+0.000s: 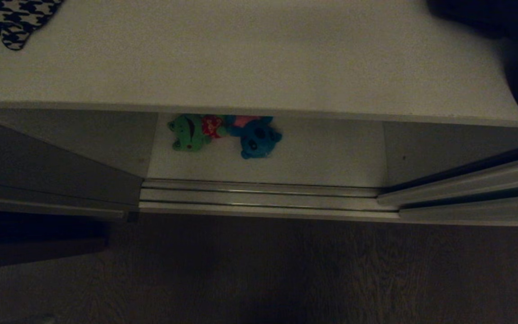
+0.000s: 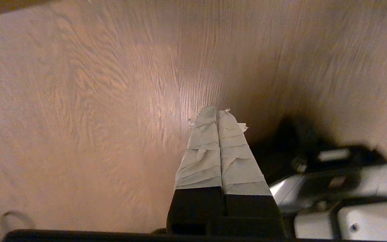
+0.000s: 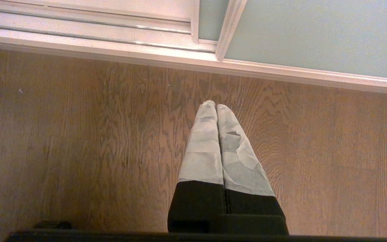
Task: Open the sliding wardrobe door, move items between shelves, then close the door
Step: Place the green doll on the higher shelf
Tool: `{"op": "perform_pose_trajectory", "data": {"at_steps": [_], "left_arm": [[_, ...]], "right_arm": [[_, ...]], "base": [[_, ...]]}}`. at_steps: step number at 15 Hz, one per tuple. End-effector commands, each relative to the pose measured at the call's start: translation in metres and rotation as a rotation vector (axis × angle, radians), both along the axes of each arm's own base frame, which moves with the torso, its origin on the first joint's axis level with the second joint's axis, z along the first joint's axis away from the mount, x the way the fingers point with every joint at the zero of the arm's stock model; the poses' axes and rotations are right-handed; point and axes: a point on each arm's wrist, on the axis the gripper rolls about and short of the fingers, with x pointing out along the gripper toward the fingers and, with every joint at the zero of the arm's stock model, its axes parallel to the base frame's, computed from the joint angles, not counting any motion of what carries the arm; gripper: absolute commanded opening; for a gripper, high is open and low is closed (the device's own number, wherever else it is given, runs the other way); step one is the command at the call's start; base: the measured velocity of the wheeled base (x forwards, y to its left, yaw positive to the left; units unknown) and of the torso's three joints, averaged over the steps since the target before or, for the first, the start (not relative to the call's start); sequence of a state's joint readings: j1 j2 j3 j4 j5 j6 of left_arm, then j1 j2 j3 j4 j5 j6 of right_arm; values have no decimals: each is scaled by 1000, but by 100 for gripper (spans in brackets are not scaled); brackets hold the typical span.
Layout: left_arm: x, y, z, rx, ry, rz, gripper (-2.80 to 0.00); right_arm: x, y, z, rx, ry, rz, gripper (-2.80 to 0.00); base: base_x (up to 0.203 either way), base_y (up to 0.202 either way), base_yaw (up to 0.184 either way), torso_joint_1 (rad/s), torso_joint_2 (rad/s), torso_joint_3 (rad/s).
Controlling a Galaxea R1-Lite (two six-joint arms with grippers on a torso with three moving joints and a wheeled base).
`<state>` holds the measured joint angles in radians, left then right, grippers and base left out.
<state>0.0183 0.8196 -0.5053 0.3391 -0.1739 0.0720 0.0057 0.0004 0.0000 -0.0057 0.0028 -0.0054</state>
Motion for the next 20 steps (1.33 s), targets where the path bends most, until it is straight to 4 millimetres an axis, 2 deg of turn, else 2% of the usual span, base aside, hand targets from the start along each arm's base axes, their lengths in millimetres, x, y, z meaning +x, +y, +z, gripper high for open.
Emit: {"op": "perform_pose_trajectory", "data": {"at_steps": [1,3,10,13,20], "left_arm": [[33,0,-11,16,166,-26,-280],[42,0,-23,34,236,-83,-280],[61,-5,-38,23,347,-184,-280],[88,-5,-49,20,344,-181,-280],[156,-8,-71,0,176,-156,-280]], "right_arm": [[0,0,0,-1,-4,1,-280],[0,0,0,-1,-4,1,-280],[0,0,0,-1,-4,1,-280],[0,0,0,-1,-4,1,-280],[0,0,0,-1,-4,1,-280]], "base": [[0,0,0,0,0,0],[0,0,0,0,0,0],[0,0,0,0,0,0],[0,0,0,0,0,0],[0,0,0,0,0,0]]}}
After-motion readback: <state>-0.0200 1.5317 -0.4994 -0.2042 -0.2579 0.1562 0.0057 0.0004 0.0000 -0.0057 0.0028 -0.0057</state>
